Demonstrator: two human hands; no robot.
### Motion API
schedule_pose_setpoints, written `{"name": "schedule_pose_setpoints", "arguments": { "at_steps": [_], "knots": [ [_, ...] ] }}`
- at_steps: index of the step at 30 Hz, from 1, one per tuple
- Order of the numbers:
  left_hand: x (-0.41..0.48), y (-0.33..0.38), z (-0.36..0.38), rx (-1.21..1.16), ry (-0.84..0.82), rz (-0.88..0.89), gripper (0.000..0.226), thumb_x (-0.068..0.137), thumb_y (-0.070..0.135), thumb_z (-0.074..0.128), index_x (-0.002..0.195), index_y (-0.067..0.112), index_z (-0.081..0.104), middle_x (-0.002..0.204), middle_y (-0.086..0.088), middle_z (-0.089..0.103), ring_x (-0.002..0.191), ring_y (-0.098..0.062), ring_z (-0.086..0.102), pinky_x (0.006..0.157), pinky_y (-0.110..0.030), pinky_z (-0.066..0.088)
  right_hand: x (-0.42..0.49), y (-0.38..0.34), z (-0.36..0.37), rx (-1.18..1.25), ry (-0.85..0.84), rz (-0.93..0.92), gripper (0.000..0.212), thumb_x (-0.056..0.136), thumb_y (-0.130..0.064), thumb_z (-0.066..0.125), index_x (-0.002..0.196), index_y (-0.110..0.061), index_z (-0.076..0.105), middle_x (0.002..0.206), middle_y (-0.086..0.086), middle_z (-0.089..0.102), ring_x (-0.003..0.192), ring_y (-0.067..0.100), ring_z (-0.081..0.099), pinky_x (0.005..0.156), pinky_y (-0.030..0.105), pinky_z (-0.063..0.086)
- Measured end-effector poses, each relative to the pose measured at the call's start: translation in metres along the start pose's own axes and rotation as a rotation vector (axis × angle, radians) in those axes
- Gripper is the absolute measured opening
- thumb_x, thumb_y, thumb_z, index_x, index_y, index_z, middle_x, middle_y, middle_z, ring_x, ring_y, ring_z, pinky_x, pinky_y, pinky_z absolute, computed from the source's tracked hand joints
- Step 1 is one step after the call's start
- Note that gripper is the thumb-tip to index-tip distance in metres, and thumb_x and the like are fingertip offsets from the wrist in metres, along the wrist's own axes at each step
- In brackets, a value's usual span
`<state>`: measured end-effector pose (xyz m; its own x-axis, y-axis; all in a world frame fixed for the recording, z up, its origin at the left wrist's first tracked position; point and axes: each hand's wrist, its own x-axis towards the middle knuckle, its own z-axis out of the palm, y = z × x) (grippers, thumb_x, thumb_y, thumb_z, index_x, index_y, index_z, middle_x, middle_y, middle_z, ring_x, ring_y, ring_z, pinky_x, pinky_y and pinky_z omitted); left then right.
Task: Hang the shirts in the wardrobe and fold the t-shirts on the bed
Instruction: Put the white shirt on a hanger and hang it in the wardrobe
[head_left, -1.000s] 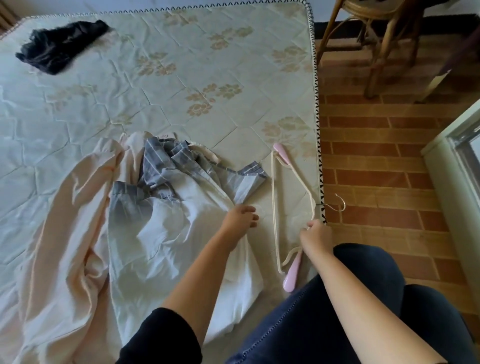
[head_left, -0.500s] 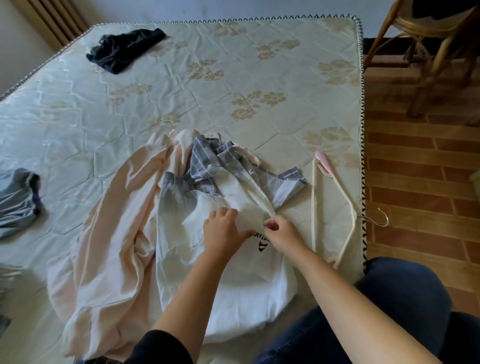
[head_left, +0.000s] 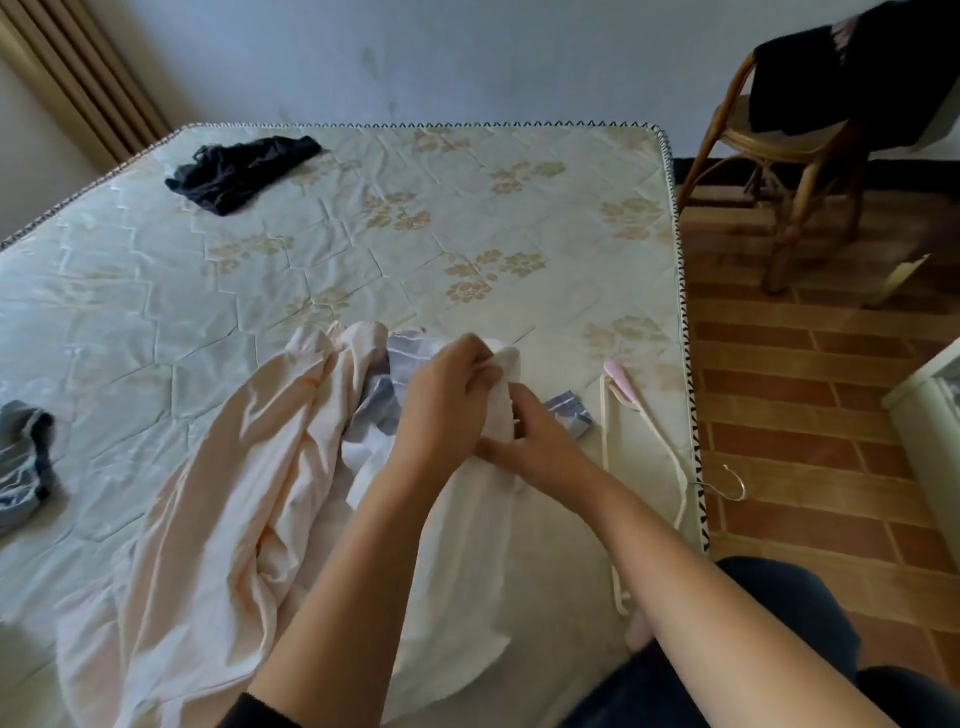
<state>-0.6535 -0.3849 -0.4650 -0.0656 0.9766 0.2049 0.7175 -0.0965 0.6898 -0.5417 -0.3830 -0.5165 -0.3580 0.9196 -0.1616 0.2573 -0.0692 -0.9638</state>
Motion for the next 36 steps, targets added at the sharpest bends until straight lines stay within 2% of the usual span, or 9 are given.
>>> {"name": "schedule_pose_setpoints", "arguments": {
  "at_steps": [4,7,10,17,22,29,32,34,36],
  "knots": [
    [0.03,0.057,-0.029,-0.196,0.182,0.144,0.031,0.085,0.008,0.062,0.068,0.029,0.047,0.062,0.016,0.051,0.063,0.002,0.053,0.057,-0.007,0.035,-0.004,-0.067,-0.022,-0.044,0.061,-0.14,0.016,0.088,-0.019,0.061,0.084,-0.033,0.054,0.067,-0.018,0.062,0.065,-0.007,0.057,0.052,0.007,0.04],
    [0.053,0.095,-0.044,-0.274,0.153,0.195,0.031,0.084,0.006,0.062,0.067,0.029,0.05,0.063,0.014,0.054,0.061,0.008,0.051,0.058,-0.009,0.038,-0.004,-0.105,-0.043,-0.005,0.159,-0.224,0.037,0.092,-0.01,0.053,0.059,-0.026,0.049,0.041,-0.018,0.053,0.041,-0.006,0.048,0.041,0.007,0.031],
    [0.071,0.129,-0.053,-0.187,0.11,0.285,0.011,0.087,0.01,0.059,0.085,0.02,0.059,0.075,0.009,0.058,0.075,-0.006,0.056,0.068,-0.021,0.044,-0.002,-0.133,-0.063,0.018,0.272,-0.258,0.051,0.087,0.004,0.049,0.044,-0.02,0.039,0.035,-0.009,0.039,0.035,0.001,0.037,0.039,0.011,0.025],
    [0.084,0.149,-0.053,-0.114,0.203,0.381,0.038,0.088,0.025,0.061,0.124,0.018,0.052,0.12,0.0,0.056,0.11,-0.017,0.051,0.078,-0.016,0.03,-0.001,-0.18,-0.108,0.191,0.518,-0.307,0.021,0.096,-0.019,0.048,0.084,-0.022,0.065,0.08,0.001,0.069,0.077,0.017,0.067,0.066,0.03,0.055],
    [0.088,0.145,-0.056,-0.134,0.174,0.313,0.051,0.082,0.037,0.067,0.127,0.021,0.047,0.122,0.004,0.053,0.113,-0.015,0.05,0.083,-0.02,0.033,0.005,-0.201,-0.137,0.313,0.647,-0.315,0.018,0.093,-0.026,0.056,0.086,-0.013,0.065,0.094,0.016,0.07,0.09,0.031,0.067,0.088,0.05,0.052],
    [0.102,0.14,-0.064,-0.047,0.14,0.197,0.068,0.073,0.048,0.073,0.127,0.021,0.043,0.119,0.001,0.051,0.111,-0.02,0.048,0.087,-0.031,0.039,0.003,-0.23,-0.174,0.514,0.652,-0.39,0.012,0.095,-0.026,0.054,0.087,-0.019,0.06,0.095,0.007,0.066,0.098,0.026,0.062,0.093,0.046,0.05],
    [0.111,0.143,-0.064,-0.046,0.061,0.09,0.053,0.081,0.04,0.068,0.123,0.015,0.045,0.114,-0.003,0.051,0.104,-0.024,0.052,0.081,-0.032,0.04,0.0,-0.244,-0.193,0.614,0.644,-0.426,0.013,0.094,-0.027,0.055,0.091,-0.017,0.061,0.098,0.009,0.065,0.098,0.028,0.062,0.09,0.046,0.051],
    [0.118,0.146,-0.064,-0.143,0.057,0.066,0.02,0.091,0.026,0.058,0.104,0.011,0.054,0.096,-0.004,0.059,0.091,-0.025,0.056,0.07,-0.032,0.042,-0.002,-0.251,-0.203,0.641,0.631,-0.434,0.015,0.095,-0.027,0.054,0.096,-0.015,0.061,0.104,0.013,0.065,0.099,0.03,0.063,0.088,0.046,0.052],
    [0.124,0.152,-0.064,-0.211,0.105,0.095,0.014,0.095,0.016,0.05,0.084,0.01,0.057,0.077,-0.002,0.058,0.076,-0.022,0.054,0.06,-0.028,0.039,-0.005,-0.255,-0.212,0.608,0.631,-0.421,0.015,0.096,-0.026,0.052,0.096,-0.014,0.061,0.103,0.013,0.065,0.096,0.029,0.064,0.084,0.044,0.054]
  ]
}}
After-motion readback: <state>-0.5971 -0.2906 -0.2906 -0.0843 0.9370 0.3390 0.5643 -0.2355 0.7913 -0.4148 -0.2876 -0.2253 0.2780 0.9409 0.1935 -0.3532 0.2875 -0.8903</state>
